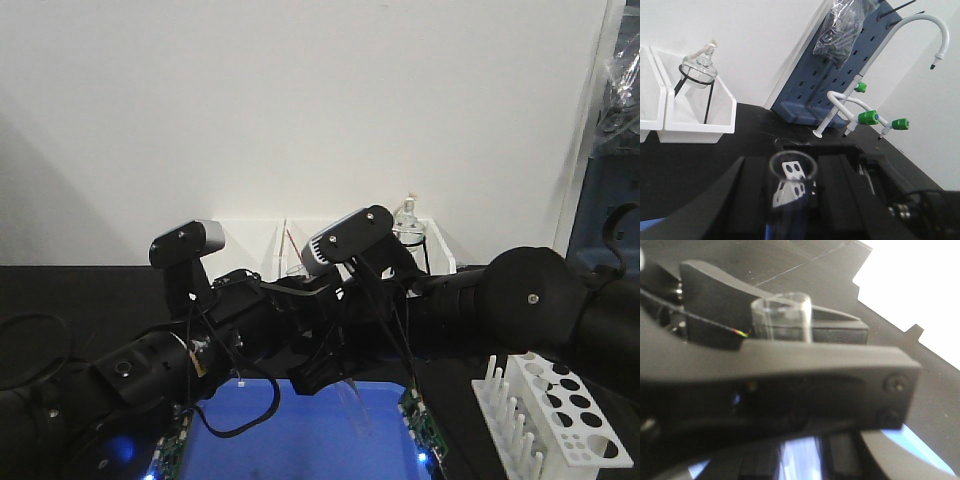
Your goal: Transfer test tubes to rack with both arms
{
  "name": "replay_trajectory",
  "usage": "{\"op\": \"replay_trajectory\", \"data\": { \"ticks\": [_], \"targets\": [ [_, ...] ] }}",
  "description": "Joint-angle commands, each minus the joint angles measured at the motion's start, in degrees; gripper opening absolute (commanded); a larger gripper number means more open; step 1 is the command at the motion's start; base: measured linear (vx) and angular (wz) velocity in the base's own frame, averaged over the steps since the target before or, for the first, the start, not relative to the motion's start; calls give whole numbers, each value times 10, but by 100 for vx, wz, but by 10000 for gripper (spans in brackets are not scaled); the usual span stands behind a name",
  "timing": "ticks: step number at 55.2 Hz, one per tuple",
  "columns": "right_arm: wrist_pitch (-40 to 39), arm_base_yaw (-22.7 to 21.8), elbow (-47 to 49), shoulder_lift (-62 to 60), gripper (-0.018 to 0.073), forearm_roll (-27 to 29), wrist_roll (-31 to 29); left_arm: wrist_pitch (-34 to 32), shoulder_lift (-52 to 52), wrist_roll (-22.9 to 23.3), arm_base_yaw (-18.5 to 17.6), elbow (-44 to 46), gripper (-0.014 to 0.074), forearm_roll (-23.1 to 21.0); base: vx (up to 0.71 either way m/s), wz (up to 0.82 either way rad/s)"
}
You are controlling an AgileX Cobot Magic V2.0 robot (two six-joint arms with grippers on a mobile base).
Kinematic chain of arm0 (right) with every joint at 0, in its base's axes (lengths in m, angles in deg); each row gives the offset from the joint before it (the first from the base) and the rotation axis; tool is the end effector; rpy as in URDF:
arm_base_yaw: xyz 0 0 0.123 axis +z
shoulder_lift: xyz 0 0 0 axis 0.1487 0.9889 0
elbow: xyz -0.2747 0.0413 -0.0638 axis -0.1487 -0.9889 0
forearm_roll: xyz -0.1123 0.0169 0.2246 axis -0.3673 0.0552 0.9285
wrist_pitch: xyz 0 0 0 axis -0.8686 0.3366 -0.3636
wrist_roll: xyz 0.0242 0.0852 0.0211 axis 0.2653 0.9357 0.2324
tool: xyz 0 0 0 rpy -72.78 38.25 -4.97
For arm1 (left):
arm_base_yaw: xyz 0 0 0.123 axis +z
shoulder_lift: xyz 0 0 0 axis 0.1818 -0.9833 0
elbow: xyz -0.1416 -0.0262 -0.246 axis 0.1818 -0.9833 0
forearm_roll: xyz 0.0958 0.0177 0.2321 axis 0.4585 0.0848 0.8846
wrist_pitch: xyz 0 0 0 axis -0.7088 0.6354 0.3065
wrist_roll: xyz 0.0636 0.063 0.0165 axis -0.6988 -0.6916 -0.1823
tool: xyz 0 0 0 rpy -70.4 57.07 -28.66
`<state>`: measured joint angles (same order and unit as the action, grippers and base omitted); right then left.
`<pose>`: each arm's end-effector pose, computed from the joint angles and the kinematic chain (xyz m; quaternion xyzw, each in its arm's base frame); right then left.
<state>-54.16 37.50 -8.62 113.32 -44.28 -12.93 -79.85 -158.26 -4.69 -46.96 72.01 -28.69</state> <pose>0.3188 0.2019 0.3338 -0.3477 0.7984 0.1846 0.4556 0.2941 -0.2268 0.3196 0.0481 0.7174 -0.4219 0.5522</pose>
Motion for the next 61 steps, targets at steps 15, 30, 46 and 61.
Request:
{"op": "replay_trajectory", "data": {
  "ticks": [15, 30, 46, 61],
  "targets": [
    [-55, -6, 21, -24, -13, 9, 9, -52, 22, -2, -1, 19, 523, -3, 0, 0],
    [-60, -46, 20, -24, -11, 9, 33, -41, 42, -5, 27, 18, 523, 1, 0, 0],
    [-74, -163, 20, -25, -11, 13, 36, 41, 83, -74, 57, 18, 523, 2, 0, 0],
    [-231, -245, -57, -69, -10, 9, 16, 73, 85, -74, 72, 18, 522, 2, 0, 0]
  ]
}}
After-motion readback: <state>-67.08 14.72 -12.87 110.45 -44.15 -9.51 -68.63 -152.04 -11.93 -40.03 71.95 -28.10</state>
